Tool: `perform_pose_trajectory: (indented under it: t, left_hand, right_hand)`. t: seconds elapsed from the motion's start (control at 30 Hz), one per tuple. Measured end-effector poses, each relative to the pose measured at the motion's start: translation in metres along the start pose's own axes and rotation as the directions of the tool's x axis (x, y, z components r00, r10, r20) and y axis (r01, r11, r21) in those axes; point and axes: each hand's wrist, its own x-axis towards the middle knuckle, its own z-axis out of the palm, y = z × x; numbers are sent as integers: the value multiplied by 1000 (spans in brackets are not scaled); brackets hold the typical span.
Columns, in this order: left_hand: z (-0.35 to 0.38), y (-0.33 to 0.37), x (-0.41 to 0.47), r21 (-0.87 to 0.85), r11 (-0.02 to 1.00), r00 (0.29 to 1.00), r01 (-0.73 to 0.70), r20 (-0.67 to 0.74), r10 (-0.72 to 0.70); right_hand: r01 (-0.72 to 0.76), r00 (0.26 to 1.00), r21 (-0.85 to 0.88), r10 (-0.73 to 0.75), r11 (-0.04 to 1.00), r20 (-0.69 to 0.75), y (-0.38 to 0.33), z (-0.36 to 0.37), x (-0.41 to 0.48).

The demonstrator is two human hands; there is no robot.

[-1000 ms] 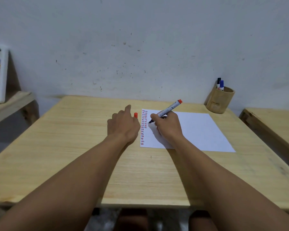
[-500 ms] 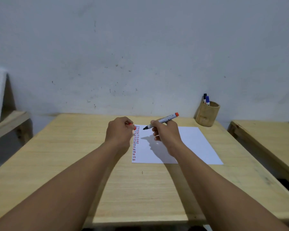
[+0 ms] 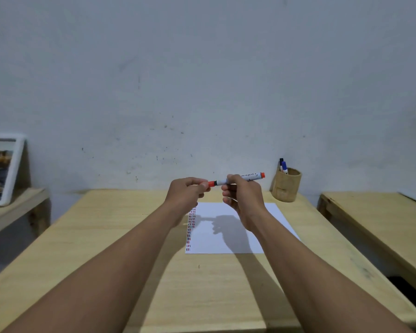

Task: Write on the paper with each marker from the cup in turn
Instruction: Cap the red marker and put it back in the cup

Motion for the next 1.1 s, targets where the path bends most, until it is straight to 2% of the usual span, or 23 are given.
perform_pose_trajectory:
  t: [0.17, 0.27, 0.33, 0.47, 0.53, 0.63, 0.7, 0.8, 0.97, 1.1]
  left_hand:
    - [1, -1, -3, -44, 999, 999, -20, 31, 22]
    - [19, 7, -6, -26, 996, 996, -85, 32, 86]
    - [35, 14, -10, 6, 992, 991, -126, 35, 126]
    - [41, 20, -11, 53, 974, 975, -219, -20, 220]
    - [46, 25, -17, 147, 949, 954, -280, -70, 292]
    - [54, 34, -19, 226, 910, 923, -348, -88, 375]
    - [61, 39, -18, 259, 887, 908, -381, -77, 412]
    - [75, 46, -13, 291, 860, 888, -418, -68, 455]
    - [108, 54, -1, 284, 860, 895, -424, -15, 447]
    - [140, 45, 19, 275, 884, 921, -378, 20, 388]
  right_hand:
    - [-56, 998, 40, 56, 998, 1, 2, -4, -1]
    - [-72, 997, 162, 72, 984, 5, -7, -21, -4]
    - [-53, 998, 223, 61, 973, -26, -15, -36, -5]
    - [16, 982, 200, 22, 980, -187, -11, -31, -1]
    - [80, 975, 126, -52, 989, -217, -10, -28, 0]
    - [149, 973, -149, -172, 978, -156, -16, -24, -5]
    - [173, 968, -325, -222, 930, -118, -21, -32, -4]
    - [230, 954, -564, -297, 793, -29, -28, -49, -3]
    - [305, 909, -753, -415, 583, 46, -45, -85, 13]
    - [281, 901, -775, -434, 566, 10, -62, -114, 37]
